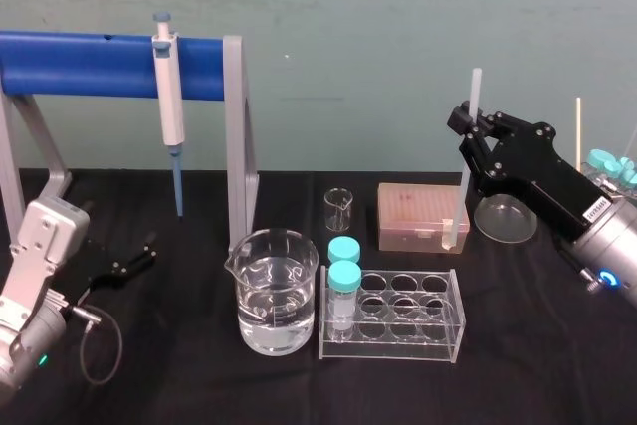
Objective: Pick up the stirring rod with one hand, then place it down.
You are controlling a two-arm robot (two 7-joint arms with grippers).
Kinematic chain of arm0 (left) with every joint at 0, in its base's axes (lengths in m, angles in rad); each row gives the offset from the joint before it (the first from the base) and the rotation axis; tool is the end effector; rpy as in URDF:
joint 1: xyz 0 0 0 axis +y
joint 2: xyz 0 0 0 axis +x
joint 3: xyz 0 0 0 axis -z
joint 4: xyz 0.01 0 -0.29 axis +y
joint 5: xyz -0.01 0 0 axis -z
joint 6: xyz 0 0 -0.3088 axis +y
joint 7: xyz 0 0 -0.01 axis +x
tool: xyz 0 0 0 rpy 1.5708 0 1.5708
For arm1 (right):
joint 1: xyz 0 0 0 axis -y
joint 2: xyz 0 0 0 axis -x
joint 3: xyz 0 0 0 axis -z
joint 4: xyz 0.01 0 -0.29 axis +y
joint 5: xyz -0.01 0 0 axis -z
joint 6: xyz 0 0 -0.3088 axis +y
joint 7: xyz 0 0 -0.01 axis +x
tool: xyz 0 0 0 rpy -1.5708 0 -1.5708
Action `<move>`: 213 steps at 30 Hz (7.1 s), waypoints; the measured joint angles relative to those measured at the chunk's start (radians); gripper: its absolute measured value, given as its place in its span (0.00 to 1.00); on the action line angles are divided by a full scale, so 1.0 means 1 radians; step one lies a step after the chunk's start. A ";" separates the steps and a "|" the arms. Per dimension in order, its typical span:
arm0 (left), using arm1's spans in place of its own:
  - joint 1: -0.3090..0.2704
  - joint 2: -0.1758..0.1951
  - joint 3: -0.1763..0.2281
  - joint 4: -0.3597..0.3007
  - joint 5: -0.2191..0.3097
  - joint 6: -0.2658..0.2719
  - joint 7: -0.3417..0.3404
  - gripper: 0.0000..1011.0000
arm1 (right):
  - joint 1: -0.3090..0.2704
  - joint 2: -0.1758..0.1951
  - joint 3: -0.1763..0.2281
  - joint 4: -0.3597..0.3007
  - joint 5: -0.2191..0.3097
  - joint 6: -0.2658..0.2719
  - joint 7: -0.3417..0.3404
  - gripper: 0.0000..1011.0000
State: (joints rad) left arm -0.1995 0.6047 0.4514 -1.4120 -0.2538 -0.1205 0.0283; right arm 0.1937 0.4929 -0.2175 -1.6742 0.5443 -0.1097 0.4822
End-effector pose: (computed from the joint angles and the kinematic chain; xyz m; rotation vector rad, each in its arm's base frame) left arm 0.3581 0.0827 -0.3023 0.3046 -0.2851 1.2479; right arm 0.3659 -0.0641 -0.2010 0.1970 -0.2214 -0.8379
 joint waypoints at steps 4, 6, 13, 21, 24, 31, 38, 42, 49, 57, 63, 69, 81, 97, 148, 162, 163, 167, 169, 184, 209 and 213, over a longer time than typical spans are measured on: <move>0.000 0.000 0.000 0.000 0.000 0.000 0.000 0.99 | 0.000 0.006 -0.002 0.003 0.004 0.002 0.005 0.07; 0.000 0.000 0.000 0.000 0.000 0.000 0.000 0.99 | 0.000 0.008 -0.004 0.005 0.006 0.002 0.007 0.07; 0.000 0.000 0.000 0.000 0.000 0.000 0.000 0.99 | 0.004 0.017 -0.009 0.012 0.011 0.003 0.014 0.07; 0.000 0.000 0.000 0.000 0.000 0.000 0.000 0.99 | 0.007 0.023 -0.015 0.020 0.016 0.003 0.021 0.07; 0.000 0.000 0.000 0.000 0.000 0.000 0.000 0.99 | 0.008 0.025 -0.018 0.023 0.017 0.003 0.023 0.07; 0.000 0.000 0.000 0.000 0.000 0.000 0.000 0.99 | 0.014 0.027 -0.024 0.032 0.018 0.000 0.029 0.07; 0.000 0.000 0.000 0.000 0.000 0.000 0.000 0.99 | 0.020 0.026 -0.029 0.039 0.019 -0.003 0.032 0.07; 0.000 0.000 0.000 0.000 0.000 0.000 0.000 0.99 | 0.022 0.026 -0.031 0.043 0.020 -0.004 0.034 0.07; 0.000 0.000 0.000 0.000 0.000 0.000 0.000 0.99 | 0.026 0.027 -0.034 0.049 0.022 -0.004 0.037 0.07; 0.000 0.000 0.000 0.000 0.000 0.000 0.000 0.99 | 0.025 0.031 -0.036 0.050 0.023 -0.006 0.040 0.07; 0.000 0.000 0.000 0.000 0.000 0.000 0.000 0.99 | 0.025 0.035 -0.037 0.052 0.024 -0.009 0.046 0.07; 0.000 0.000 0.000 0.000 0.000 0.000 0.000 0.99 | 0.025 0.039 -0.038 0.052 0.025 -0.012 0.051 0.07; 0.000 0.000 0.000 0.000 0.000 0.000 0.000 0.99 | 0.022 0.044 -0.039 0.051 0.025 -0.017 0.056 0.07; 0.000 0.000 0.000 0.000 0.000 0.000 0.000 0.99 | 0.033 0.049 -0.054 0.109 0.071 -0.080 0.157 0.07; 0.000 0.000 0.000 0.000 0.000 0.000 0.000 0.99 | 0.052 -0.038 -0.123 0.396 0.017 -0.186 0.217 0.07; 0.000 0.000 0.000 0.000 0.000 0.000 0.000 0.99 | 0.048 -0.040 -0.121 0.395 0.010 -0.184 0.206 0.08; 0.000 0.000 0.000 0.000 0.000 0.000 0.000 0.99 | 0.048 -0.040 -0.121 0.395 0.011 -0.184 0.206 0.09; 0.000 0.000 0.000 0.000 0.000 0.000 0.000 0.99 | 0.048 -0.040 -0.121 0.394 0.011 -0.184 0.207 0.20; 0.000 0.000 0.000 0.000 0.000 0.000 0.000 0.99 | 0.048 -0.040 -0.121 0.394 0.012 -0.184 0.208 0.27; 0.000 0.000 0.000 0.000 0.000 0.000 0.000 0.99 | 0.049 -0.039 -0.121 0.394 0.013 -0.183 0.209 0.72; 0.000 0.000 0.000 0.000 0.000 0.000 0.000 0.99 | -0.033 -0.118 0.032 0.294 -0.132 0.076 -0.294 0.99; 0.000 0.000 0.000 0.000 0.000 0.000 0.000 0.99 | -0.032 -0.119 0.032 0.296 -0.131 0.135 -0.290 0.99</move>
State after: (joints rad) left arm -0.1995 0.6047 0.4514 -1.4120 -0.2539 -0.1205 0.0283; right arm 0.1621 0.3736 -0.1856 -1.3778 0.4137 0.0249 0.1925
